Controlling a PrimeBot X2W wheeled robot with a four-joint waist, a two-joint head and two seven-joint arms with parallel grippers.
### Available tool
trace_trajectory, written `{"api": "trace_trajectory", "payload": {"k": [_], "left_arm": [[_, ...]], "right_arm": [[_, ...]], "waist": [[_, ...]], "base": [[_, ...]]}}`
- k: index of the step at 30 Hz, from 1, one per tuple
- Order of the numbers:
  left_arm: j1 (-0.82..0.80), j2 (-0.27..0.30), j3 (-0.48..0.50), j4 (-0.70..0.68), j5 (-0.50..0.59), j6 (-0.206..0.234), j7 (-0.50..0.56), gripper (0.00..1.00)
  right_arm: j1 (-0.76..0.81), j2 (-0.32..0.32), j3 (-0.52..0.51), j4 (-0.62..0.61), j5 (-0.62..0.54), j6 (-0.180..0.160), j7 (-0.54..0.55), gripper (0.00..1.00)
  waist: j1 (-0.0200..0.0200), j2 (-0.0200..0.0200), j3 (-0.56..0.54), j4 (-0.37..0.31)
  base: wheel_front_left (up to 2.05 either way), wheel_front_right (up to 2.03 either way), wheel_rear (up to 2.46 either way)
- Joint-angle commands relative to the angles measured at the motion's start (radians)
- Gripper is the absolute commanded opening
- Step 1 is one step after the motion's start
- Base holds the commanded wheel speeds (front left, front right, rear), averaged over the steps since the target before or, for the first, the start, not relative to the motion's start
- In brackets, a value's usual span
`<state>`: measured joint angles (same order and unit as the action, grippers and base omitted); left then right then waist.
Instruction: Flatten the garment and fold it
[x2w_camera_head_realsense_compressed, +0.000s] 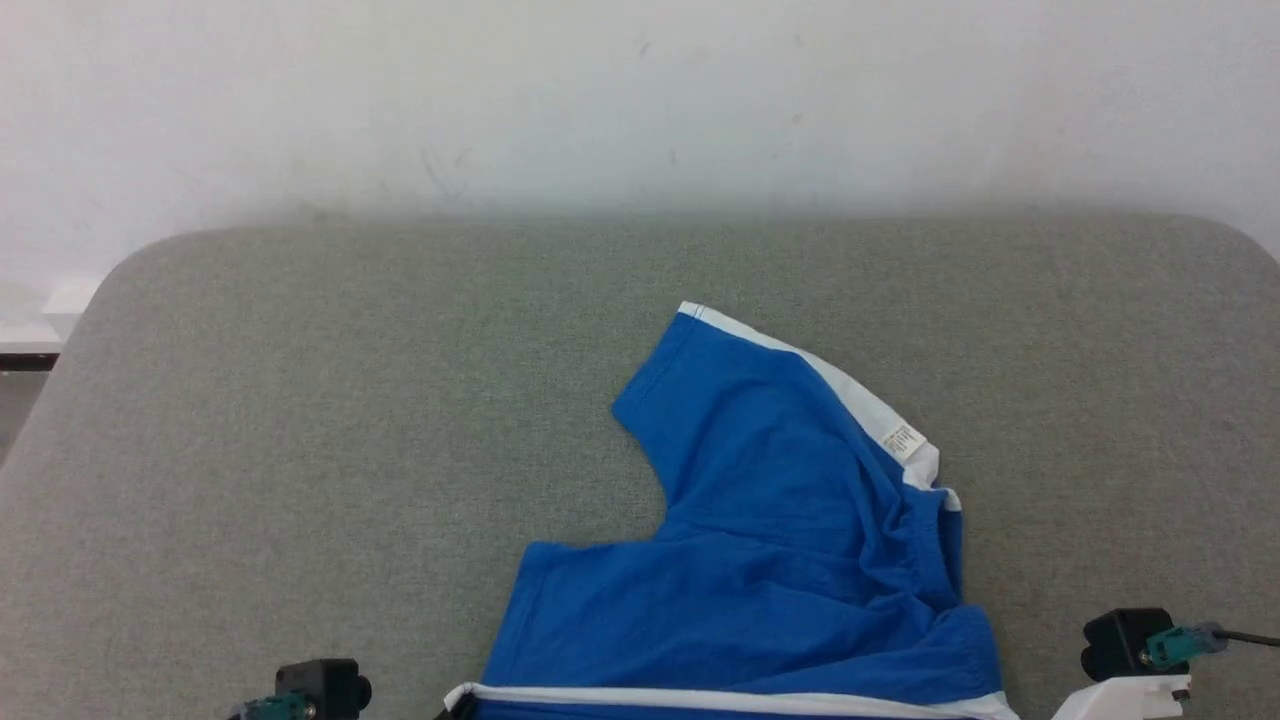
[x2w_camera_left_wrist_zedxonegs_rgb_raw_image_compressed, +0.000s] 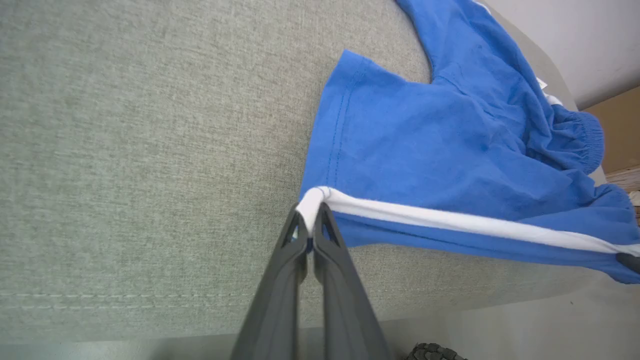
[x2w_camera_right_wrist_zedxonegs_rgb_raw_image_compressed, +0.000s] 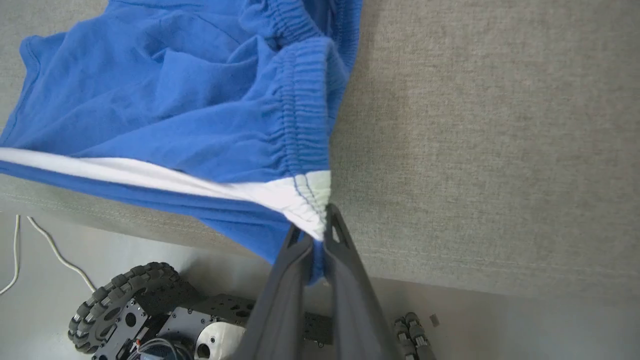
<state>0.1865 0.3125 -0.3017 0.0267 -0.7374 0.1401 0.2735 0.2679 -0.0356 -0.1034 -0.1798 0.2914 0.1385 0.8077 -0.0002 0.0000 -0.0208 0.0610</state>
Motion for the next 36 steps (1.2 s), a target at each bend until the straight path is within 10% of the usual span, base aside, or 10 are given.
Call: {"api": "trace_trajectory", "payload": {"k": [1,11,24,36], "left_arm": [[0.01,0.026,0.028,-0.015,-0.003,0.027,0.0,0.0],[-0.157,0.032,0.041,-0.093,0.034,0.004,-0.047,0.0],[-0.758,0.012,-0.05,0.291,0.129,-0.183,-0.059,0.0],[-1.095,-0.009,-0.122,0.592,0.184,-0.25,-0.077,0.0]], "right_arm": [[0.013,-0.015,-0.019,-0.017,0.01,-0.008,0.016,0.0],[-0.116,-0.015,-0.002,-0.074,-0.006,-0.008,0.053,0.0],[-0.4,-0.015,0.041,0.018,-0.032,-0.008,0.056,0.0],[-0.526,-0.015,0.074,0.113,0.021,-0.008,-0.041,0.0]], "waist": [[0.0002,0.0,-0.001,-0.005],[0.0002,0.0,0.072,-0.057],[0.0002,0.0,0.317,-0.155],[0.0002,0.0,0.476,-0.263]], "base": [[0.0,0.0,0.0],[0.0,0.0,0.0],[0.0,0.0,0.0],[0.0,0.0,0.0]]}}
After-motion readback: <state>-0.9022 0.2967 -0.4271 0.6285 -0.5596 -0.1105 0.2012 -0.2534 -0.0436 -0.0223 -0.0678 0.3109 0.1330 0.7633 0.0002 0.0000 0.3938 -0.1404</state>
